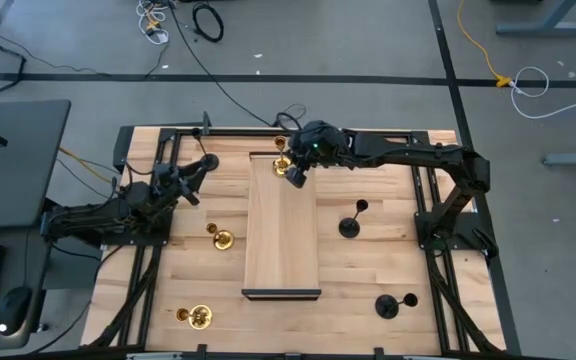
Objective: Pick & Place candle stick holders
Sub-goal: Put the top left black candle holder on the shelf
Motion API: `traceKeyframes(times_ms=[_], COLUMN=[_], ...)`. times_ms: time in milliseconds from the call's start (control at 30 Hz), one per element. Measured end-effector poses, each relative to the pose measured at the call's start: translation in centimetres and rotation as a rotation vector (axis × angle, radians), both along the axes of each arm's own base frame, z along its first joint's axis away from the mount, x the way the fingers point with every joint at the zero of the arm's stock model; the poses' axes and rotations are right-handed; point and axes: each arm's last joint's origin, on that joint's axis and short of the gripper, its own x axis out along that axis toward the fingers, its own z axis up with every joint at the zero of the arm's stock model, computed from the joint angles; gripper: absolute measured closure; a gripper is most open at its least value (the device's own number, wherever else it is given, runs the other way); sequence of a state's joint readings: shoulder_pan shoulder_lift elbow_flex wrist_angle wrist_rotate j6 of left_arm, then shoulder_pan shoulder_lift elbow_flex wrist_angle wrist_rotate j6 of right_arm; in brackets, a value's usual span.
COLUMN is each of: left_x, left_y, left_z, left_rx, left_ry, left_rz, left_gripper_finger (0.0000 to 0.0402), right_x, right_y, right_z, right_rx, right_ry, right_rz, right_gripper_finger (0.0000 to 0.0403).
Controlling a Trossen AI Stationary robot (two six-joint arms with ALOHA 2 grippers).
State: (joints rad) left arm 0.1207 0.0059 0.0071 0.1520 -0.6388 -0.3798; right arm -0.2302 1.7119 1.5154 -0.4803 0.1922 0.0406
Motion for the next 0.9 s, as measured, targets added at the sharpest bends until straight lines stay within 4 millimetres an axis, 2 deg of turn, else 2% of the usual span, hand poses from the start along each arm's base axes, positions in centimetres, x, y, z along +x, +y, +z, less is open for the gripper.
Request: traceKeyframes(times_ms=[200,367,500,667,900], left_x=[-0.2,-0.4,-0.7,-0.7,0.0], left_y=[0.2,0.4,0.5,0.9,2.0], left_z=[-0.1,-0.1,0.0,0.7,0.5], left_rx=[-0.010,0.023,0.014,0.004,-0.016], left_ry=[0.007,0.074,0.215,0.303,0.377], left_rz=[0.096,0.209,0.275,0.344,0.421], left_gripper_finger=[0.0213,0.0215,0.0226,0.0231,0.0208], right_x=[-1.3,-2.4,-3.2,-3.9,-4.2], right_y=[0.2,0.8,1.4,1.6,1.7], right_z=[0.4,1.6,2.7,3.7,4.2], right_rx=[-0.016,-0.003,-0.006,-0.013,-0.021], right_ry=[0.073,0.066,0.039,0.007,-0.002], right_rz=[-0.041,-0.046,-0.036,-0.035,-0.026], right_gripper_finger=[0.0355,0.0355,0.0355,0.0355,0.0355])
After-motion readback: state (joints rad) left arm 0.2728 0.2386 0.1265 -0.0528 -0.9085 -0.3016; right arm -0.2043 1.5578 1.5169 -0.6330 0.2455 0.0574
